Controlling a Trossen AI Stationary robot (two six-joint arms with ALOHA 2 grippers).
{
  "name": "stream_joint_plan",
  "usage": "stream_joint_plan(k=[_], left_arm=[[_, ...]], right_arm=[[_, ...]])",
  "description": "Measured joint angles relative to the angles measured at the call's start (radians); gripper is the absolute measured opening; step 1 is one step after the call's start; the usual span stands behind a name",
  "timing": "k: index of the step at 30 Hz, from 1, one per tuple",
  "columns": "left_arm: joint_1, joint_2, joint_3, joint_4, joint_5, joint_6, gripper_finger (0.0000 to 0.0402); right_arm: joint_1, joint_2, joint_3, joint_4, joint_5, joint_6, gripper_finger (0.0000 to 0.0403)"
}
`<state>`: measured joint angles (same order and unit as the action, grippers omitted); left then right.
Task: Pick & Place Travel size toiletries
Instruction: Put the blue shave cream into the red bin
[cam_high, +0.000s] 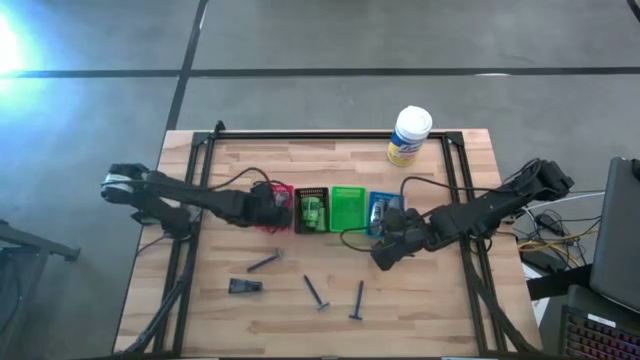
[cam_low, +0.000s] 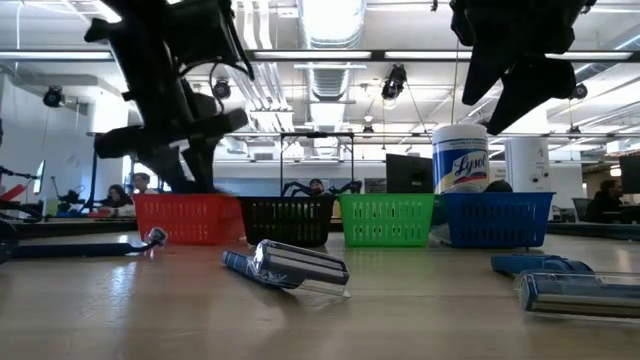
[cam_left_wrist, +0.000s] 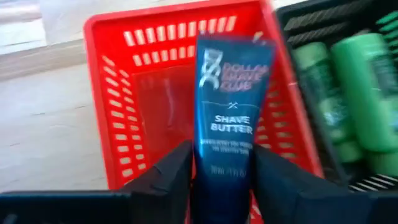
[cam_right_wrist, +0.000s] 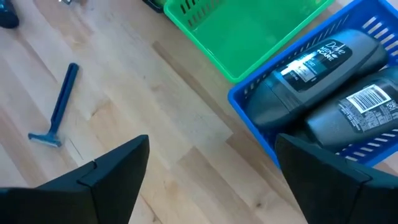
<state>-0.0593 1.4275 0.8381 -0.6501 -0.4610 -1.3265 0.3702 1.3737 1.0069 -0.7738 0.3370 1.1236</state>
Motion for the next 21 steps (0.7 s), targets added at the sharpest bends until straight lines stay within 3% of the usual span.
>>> stream_joint_plan(k=[8, 11, 13, 15, 18, 21], left_arm=[[-0.022, -0.048, 0.046, -0.009, 0.087, 0.037, 0.0241], [-0.115, -0.106, 0.089, 0.014, 0.186, 0.323, 0.0252], [-0.21, -0.136, 0.104, 0.02, 0.31, 0.563, 0.0253], [-0.314, -0.15, 0.105, 0.013, 0.412, 0.707, 0.0251], [-0.475, -0.137, 0.099, 0.011, 0.412, 0.827, 0.0249], [-0.579, -0.077, 0.093, 0.015, 0.37, 0.839, 0.025]], right_arm=[[0.01, -0.001, 0.0, -0.008, -0.007, -0.01, 0.0352], [0.011, -0.001, 0.0, -0.008, -0.007, -0.036, 0.0346], [0.011, -0.001, -0.001, -0.008, -0.008, -0.056, 0.0342], [0.011, -0.001, -0.002, -0.008, -0.008, -0.068, 0.0338], [0.011, -0.001, -0.002, -0.008, -0.02, -0.081, 0.0335], [0.011, 0.001, -0.002, -0.008, -0.021, -0.083, 0.0335]])
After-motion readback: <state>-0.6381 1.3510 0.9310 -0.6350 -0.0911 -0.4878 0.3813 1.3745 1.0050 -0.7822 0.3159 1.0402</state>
